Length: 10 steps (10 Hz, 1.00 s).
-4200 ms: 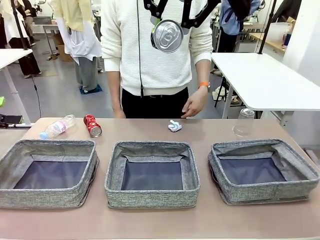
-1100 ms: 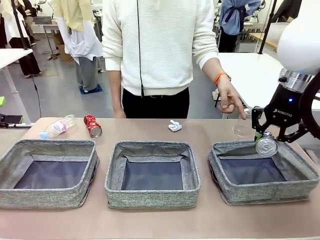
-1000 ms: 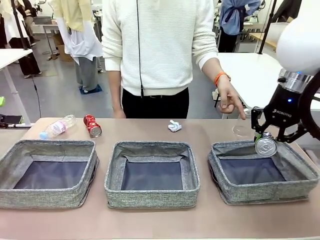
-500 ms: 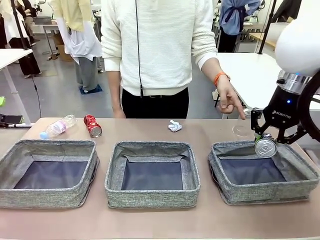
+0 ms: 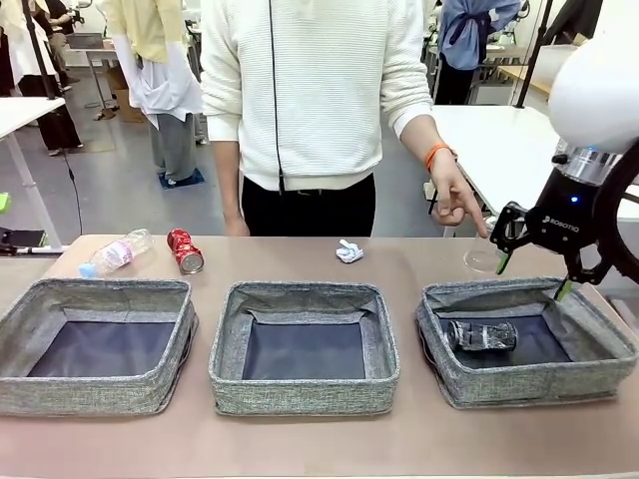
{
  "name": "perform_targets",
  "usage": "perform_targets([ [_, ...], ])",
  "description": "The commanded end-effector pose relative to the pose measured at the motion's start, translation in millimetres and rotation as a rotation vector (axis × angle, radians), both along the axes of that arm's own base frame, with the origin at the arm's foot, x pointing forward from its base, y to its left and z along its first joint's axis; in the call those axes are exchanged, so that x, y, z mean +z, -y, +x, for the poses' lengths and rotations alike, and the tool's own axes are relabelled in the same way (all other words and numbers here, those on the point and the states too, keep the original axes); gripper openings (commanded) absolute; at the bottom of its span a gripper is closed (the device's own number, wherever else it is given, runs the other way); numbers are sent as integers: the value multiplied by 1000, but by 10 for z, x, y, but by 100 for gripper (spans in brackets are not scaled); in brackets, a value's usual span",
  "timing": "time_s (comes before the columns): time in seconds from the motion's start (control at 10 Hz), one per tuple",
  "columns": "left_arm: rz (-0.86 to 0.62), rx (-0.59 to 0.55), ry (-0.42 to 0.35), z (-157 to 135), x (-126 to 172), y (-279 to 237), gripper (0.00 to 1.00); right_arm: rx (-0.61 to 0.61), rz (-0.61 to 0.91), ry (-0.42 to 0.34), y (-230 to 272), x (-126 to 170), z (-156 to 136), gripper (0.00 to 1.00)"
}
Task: Sort the waste into the appropriate baskets.
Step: Place the picked waste into the Fabric basket indicated by the person.
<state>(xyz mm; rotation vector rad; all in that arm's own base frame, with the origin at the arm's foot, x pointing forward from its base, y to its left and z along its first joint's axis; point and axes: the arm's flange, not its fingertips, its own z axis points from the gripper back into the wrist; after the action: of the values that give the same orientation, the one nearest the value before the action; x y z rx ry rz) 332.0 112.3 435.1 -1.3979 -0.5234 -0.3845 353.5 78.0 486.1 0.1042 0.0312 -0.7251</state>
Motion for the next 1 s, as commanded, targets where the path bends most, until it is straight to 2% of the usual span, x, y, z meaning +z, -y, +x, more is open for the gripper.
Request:
perform_targets([
  [0.0,-11,-6,20,0,17,3,100,-45,-31,31,-26,-52,-5,100],
  [0.3,-11,-6,20,0,17,3,100,-23,13,46,-46,-46,2,100],
  [0.4,-11,-6,20,0,17,3,100,38,123,80,-61,0,-9,100],
  [0.5,-11,-6,20,0,17,3,100,120,250,117,-63,97,-34,100],
  [0.6,-11,-6,20,0,17,3,100,260,542,154,-40,301,-90,100],
  [0.7,-11,-6,20,0,17,3,100,318,771,141,20,478,-146,100],
  [0.8,-11,-6,20,0,17,3,100,363,906,108,61,612,-192,100],
  [0.9,-11,-6,20,0,17,3,100,361,1032,142,104,713,-222,100],
])
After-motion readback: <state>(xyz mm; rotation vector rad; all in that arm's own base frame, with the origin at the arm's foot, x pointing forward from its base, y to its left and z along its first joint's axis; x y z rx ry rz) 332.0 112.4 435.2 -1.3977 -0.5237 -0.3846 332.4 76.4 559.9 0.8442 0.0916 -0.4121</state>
